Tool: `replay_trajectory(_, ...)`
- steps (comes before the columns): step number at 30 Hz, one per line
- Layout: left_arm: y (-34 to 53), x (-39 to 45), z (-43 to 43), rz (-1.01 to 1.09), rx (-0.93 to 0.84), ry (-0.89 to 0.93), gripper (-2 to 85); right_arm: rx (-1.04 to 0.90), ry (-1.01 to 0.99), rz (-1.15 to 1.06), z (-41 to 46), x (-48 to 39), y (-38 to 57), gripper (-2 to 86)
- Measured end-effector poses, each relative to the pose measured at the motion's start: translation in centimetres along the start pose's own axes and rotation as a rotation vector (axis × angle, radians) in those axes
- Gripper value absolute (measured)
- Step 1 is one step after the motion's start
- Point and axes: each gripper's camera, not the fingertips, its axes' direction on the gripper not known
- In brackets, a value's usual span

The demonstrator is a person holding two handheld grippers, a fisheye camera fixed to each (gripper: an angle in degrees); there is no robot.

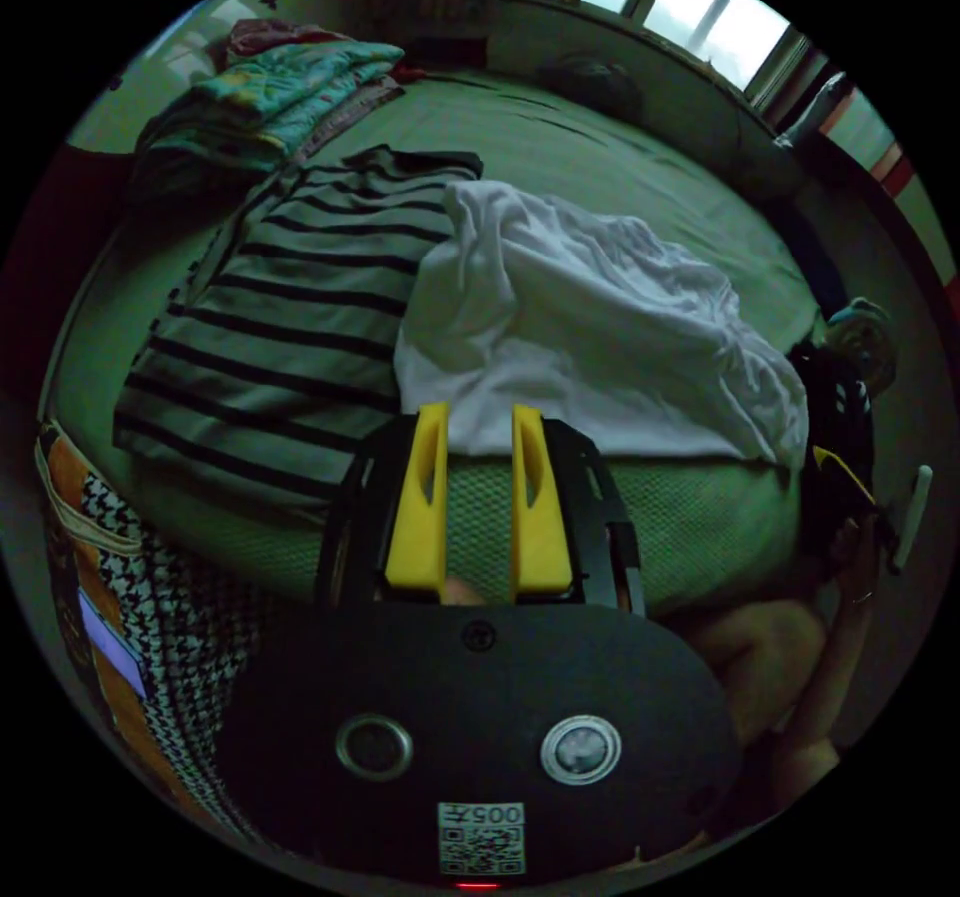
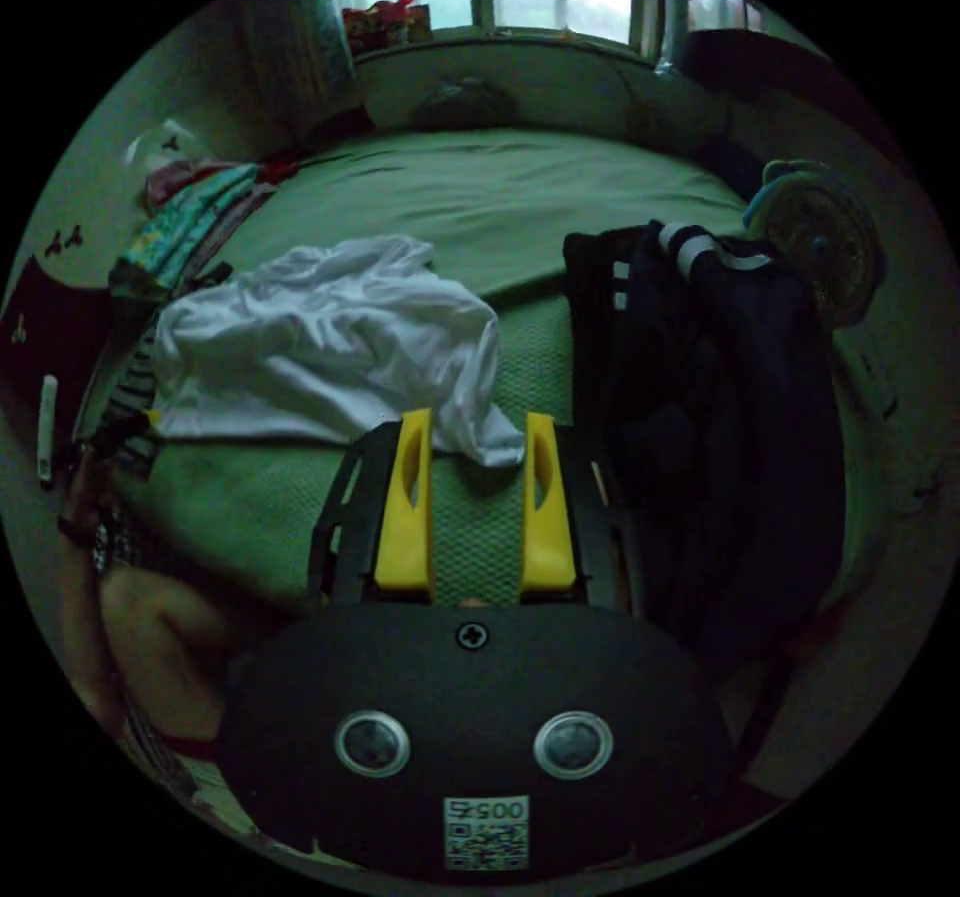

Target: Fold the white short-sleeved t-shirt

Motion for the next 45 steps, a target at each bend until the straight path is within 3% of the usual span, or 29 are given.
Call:
replay_trajectory(5, -0.2, -0.5, 1.7, -0.04, -0.041, 0.063, 11.3, -0.083, 0.048, -0.047, 2.5, -0.6, -0.4, 12.6)
replay_trajectory(9, -0.5, 0.7, 2.9, 0.0, -0.076, -0.015, 11.3, -0.149, 0.085, -0.072, 4.3, -0.9, -0.7, 10.8)
replay_trajectory(16, 0.0, 2.5, 2.0, 0.059, -0.119, -0.071, 3.0, -0.194, -0.005, 0.076, 4.0, 0.1, -1.1, -0.8)
replay_trajectory(22, 1.8, 3.4, -0.1, 0.09, -0.092, -0.149, 2.0, -0.259, -0.137, 0.052, 0.5, 0.7, 0.0, -1.1)
replay_trajectory(27, 2.7, 3.0, -0.2, 0.084, -0.097, -0.102, 1.5, -0.289, -0.1, 0.038, 0.9, 0.3, 1.4, -0.8)
replay_trajectory(29, 2.9, 2.8, -0.4, 0.083, -0.084, -0.059, 1.3, -0.309, 0.006, 0.054, 1.8, -0.2, 2.2, 1.8)
replay_trajectory(34, 4.0, 2.6, -2.0, 0.096, 0.013, -0.051, -0.1, -0.155, 0.124, -0.03, -1.2, -2.7, 3.0, 7.8)
replay_trajectory(38, 3.7, 3.2, -2.0, 0.084, 0.032, -0.069, -0.5, 0.0, 0.061, -0.132, -3.0, -5.8, 0.6, 9.3)
replay_trajectory(45, 0.6, 7.1, -1.0, 0.093, 0.063, -0.037, -0.7, 0.02, 0.053, -0.214, 0.8, -11.0, -5.7, 13.2)
